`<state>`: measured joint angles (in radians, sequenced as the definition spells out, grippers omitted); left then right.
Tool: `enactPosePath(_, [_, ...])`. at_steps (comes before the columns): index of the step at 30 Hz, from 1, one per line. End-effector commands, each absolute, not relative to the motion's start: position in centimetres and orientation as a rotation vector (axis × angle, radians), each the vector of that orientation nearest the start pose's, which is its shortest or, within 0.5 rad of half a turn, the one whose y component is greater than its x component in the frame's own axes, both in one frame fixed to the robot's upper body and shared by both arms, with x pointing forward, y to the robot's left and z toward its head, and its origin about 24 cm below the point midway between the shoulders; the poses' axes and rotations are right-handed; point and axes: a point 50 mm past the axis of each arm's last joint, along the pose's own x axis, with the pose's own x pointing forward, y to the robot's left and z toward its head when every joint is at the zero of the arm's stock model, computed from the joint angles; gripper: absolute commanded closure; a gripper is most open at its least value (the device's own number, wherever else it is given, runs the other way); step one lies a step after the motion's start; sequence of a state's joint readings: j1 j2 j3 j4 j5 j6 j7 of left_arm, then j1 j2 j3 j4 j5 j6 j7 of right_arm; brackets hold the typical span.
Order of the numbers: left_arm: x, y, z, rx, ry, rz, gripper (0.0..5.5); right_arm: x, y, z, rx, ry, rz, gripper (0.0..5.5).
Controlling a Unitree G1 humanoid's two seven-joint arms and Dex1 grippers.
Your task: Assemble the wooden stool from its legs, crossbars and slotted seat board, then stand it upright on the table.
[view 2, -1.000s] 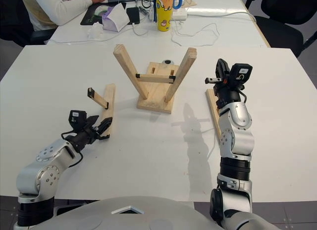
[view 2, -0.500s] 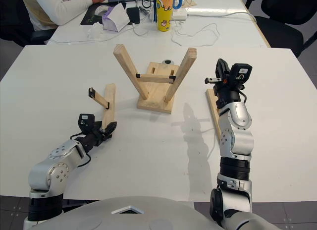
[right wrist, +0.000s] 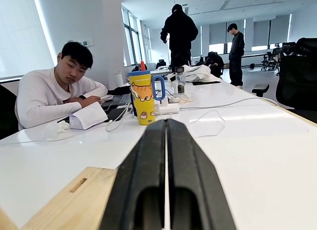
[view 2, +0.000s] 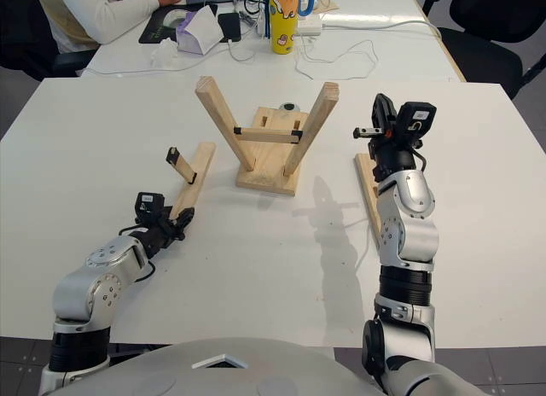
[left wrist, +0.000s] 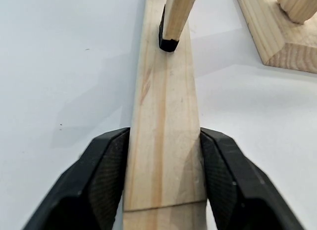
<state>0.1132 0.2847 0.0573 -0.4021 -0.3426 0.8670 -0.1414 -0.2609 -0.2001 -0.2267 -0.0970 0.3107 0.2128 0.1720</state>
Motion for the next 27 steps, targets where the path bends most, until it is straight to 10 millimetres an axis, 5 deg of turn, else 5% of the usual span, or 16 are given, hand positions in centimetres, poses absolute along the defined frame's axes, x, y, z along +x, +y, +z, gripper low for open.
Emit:
enactPosePath(1, [22.6, 19.4, 5.0, -0.046, 0.498, -0.15, 3.34, 29.9, -20.6, 13.8, 0.118, -0.221, 0.084, 5.5])
enactPosePath(8, [25.5, 19.6, 10.4, -0.029, 0.19, -0.139, 3.34, 31.1, -20.9, 16.6, 0.131, -0.29, 0.1, 5.5])
enactPosePath(11, [26.3, 19.4, 14.2, -0.01, -0.003, -0.171, 3.34, 31.8, -20.7, 18.8, 0.173, -0.331, 0.15, 5.5])
enactPosePath(14, [26.3, 18.1, 17.8, 0.092, -0.183, -0.278, 3.34, 32.3, -19.9, 21.6, 0.324, -0.341, 0.265, 5.5])
enactPosePath(17, [25.5, 16.1, 20.7, 0.162, -0.323, -0.426, 3.34, 31.6, -17.6, 25.2, 0.603, -0.295, 0.579, 5.5])
enactPosePath(22, [24.7, 13.4, 21.9, 0.221, -0.372, -0.631, 3.34, 30.2, -14.2, 27.4, 0.809, -0.138, 0.884, 5.03])
enactPosePath(27, [24.8, 12.2, 21.2, 0.246, -0.348, -0.721, 3.34, 29.6, -13.5, 27.2, 0.903, -0.022, 0.933, 4.17])
